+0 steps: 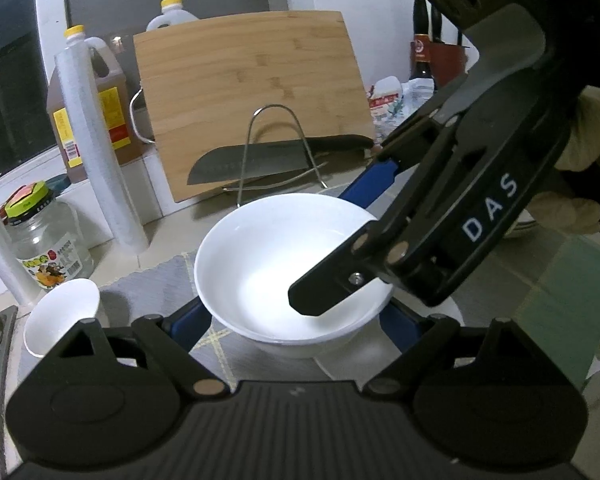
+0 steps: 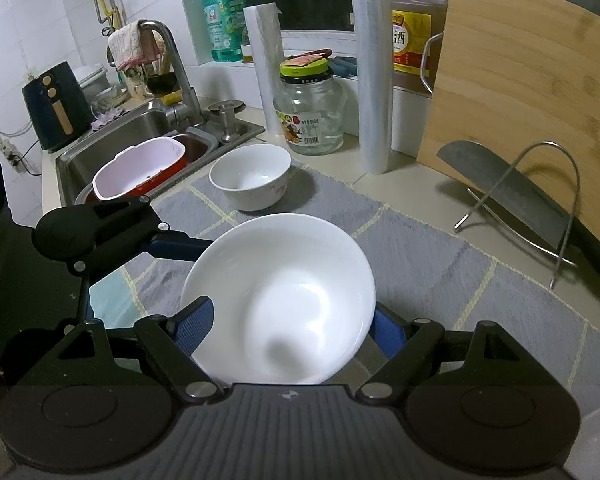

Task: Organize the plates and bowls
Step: 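Carry the white bowl over the first bowl with the right tool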

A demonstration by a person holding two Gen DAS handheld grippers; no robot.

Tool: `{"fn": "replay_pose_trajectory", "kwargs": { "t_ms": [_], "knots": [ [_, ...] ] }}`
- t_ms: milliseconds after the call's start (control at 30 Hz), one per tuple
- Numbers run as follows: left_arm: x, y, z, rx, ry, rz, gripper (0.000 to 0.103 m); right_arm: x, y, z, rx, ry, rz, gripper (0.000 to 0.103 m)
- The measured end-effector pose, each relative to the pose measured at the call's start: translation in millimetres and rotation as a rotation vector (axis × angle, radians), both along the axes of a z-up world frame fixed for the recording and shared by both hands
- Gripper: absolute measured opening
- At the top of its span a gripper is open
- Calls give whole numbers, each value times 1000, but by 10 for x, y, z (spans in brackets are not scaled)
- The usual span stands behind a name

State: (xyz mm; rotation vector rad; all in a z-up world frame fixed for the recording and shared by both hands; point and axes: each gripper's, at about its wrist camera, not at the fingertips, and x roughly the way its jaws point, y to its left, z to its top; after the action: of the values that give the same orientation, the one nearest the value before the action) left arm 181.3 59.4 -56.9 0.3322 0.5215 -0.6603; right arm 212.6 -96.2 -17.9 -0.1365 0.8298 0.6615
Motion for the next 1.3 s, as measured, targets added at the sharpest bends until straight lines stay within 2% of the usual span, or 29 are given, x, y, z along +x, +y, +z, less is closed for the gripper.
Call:
{"fn": "replay_pose_trajectory", "kwargs": {
  "t_ms": [333,733,1300],
  "knots": [
    [-105,-95,-11,-2,7,-39,90,-172,-137,-3,-14,9,-36,88],
    [-155,-197,-121,-19,72,-81,90,-265,-245,-144,-49,54,-70,88],
    [-204,-248,-201,24,101,-85,90,-277,-266,-269,-65,95,-63,88]
  ]
}}
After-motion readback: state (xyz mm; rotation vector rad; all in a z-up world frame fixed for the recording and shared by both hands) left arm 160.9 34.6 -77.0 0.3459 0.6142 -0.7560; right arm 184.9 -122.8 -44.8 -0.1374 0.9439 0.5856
